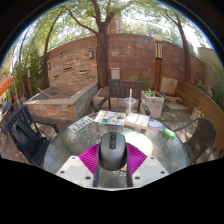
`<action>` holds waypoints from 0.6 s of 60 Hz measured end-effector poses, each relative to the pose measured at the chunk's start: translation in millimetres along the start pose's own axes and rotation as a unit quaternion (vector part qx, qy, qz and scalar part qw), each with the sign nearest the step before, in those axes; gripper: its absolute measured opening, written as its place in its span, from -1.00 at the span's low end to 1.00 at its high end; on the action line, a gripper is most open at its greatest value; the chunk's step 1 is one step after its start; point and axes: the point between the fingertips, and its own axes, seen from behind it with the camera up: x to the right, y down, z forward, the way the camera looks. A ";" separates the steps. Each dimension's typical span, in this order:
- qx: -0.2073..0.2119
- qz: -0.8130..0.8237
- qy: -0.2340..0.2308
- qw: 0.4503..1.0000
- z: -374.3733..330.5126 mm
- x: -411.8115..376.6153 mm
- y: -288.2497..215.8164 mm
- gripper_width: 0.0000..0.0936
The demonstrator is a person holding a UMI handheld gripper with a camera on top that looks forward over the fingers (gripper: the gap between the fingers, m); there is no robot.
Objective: Arrange mouse
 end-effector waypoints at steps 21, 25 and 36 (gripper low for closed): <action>-0.072 0.072 0.020 0.995 181.8 97.6 35.6 -0.18; -0.098 0.082 0.021 0.992 202.5 106.9 62.2 -0.14; -0.121 0.070 0.023 0.990 206.5 108.6 83.9 0.26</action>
